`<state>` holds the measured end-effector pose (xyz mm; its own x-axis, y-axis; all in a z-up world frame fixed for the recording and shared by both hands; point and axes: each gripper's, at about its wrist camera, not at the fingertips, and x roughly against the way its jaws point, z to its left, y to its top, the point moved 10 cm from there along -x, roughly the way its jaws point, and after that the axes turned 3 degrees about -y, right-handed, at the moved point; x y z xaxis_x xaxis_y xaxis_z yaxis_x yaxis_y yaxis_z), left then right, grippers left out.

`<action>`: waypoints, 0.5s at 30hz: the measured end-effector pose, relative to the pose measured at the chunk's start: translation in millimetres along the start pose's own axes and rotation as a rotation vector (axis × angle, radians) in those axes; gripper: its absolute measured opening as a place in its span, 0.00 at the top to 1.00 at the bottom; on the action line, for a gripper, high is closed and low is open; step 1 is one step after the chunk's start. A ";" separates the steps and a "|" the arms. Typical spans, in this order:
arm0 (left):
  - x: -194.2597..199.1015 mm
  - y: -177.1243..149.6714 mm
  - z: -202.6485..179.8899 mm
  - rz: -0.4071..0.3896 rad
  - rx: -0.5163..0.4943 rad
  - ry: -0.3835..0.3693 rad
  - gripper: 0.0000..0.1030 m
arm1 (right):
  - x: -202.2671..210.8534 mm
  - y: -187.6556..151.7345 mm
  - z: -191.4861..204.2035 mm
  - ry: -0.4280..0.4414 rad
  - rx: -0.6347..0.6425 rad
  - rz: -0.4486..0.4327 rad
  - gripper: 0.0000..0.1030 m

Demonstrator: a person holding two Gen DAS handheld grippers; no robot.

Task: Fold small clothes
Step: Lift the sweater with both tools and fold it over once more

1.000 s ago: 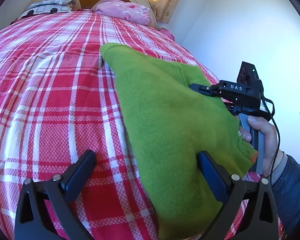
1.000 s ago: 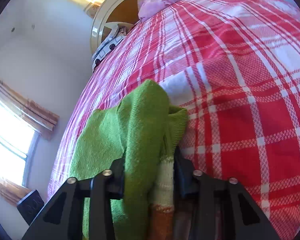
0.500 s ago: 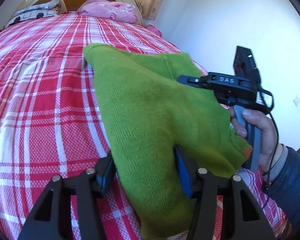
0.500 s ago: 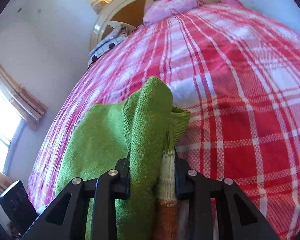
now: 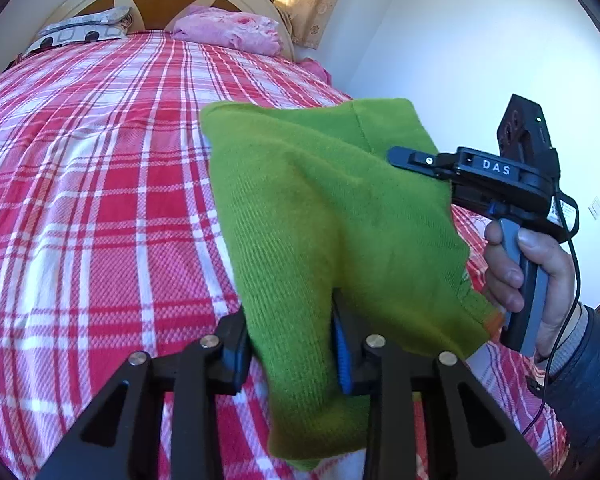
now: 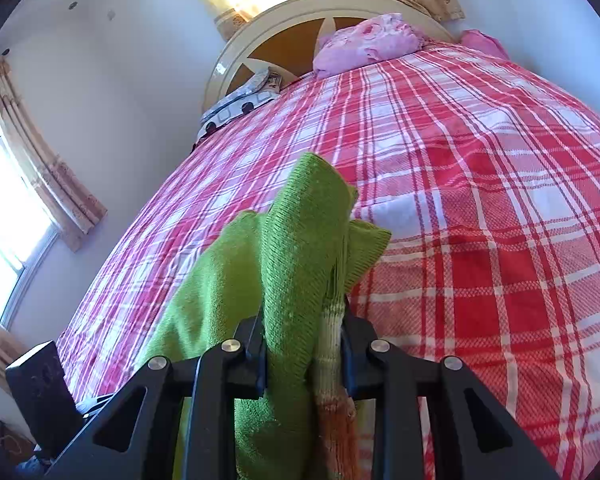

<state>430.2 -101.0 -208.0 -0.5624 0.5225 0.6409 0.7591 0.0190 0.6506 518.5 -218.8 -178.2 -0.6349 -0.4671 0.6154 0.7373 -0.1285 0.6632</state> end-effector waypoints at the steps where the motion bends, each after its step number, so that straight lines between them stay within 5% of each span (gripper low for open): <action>1: 3.4 -0.3 -1.6 -0.001 0.002 -0.006 0.69 | 3.8 -0.2 3.9 0.005 0.003 -0.001 0.73; 15: 69.4 -27.0 3.8 -0.017 0.017 0.036 0.71 | 24.8 -39.1 64.9 0.112 0.009 -0.002 0.74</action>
<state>371.9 -62.1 -182.7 -0.5865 0.4907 0.6444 0.7546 0.0422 0.6548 459.1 -168.6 -161.2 -0.6065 -0.5615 0.5629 0.7334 -0.1217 0.6689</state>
